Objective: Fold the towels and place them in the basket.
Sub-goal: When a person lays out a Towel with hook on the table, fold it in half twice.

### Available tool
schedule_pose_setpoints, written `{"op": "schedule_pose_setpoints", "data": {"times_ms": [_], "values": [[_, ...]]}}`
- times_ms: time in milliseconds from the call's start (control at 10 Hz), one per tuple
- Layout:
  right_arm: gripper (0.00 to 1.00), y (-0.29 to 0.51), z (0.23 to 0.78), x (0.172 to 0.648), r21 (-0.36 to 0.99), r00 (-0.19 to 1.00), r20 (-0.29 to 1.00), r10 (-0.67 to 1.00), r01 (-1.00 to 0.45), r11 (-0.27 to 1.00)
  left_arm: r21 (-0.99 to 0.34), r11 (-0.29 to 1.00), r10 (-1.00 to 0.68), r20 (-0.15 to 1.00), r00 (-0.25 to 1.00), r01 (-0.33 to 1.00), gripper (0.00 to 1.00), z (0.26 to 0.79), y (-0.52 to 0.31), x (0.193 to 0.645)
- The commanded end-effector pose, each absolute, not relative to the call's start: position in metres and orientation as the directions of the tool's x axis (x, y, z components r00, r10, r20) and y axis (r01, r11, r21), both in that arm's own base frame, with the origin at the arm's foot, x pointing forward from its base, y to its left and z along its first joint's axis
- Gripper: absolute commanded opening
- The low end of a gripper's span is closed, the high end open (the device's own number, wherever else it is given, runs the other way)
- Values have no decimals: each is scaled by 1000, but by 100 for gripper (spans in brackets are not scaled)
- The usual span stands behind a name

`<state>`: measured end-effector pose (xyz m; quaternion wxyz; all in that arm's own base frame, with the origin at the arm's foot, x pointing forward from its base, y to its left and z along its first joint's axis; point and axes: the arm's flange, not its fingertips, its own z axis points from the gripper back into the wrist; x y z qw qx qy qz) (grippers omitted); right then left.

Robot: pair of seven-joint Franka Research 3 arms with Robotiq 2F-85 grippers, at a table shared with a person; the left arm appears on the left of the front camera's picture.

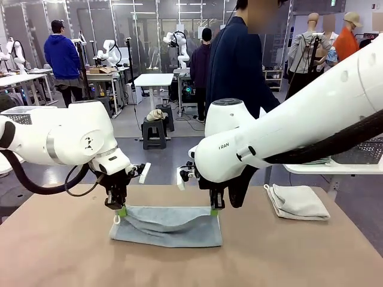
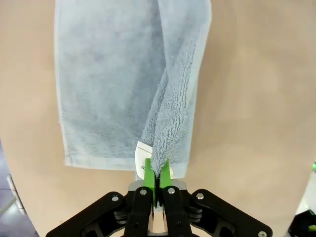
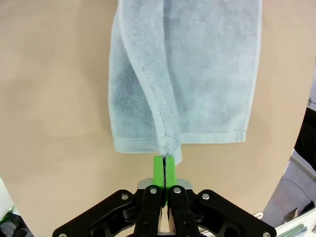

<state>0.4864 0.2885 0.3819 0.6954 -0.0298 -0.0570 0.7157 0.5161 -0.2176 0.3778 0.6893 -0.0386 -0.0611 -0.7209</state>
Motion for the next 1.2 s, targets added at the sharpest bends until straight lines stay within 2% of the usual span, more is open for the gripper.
{"op": "schedule_pose_setpoints", "data": {"times_ms": [0,800,900,1000,1100], "values": [[1,291,377,507,-125,-28,8,1000,-992,-27,41,-20,-993,115,-25,999,4,372,-218,534],[1,281,355,540,-134,-15,34,999,-991,-10,88,12,-991,132,0,996,4,344,-210,560],[6,281,354,542,-137,-14,36,999,-991,-9,104,3,-990,139,-11,995,4,344,-210,562],[21,281,354,542,-151,-19,40,999,-989,-13,133,0,-989,144,-20,991,24,345,-210,563],[26,281,356,543,-177,-25,44,999,-984,-17,164,-4,-989,144,-28,987,24,347,-210,563]]}}
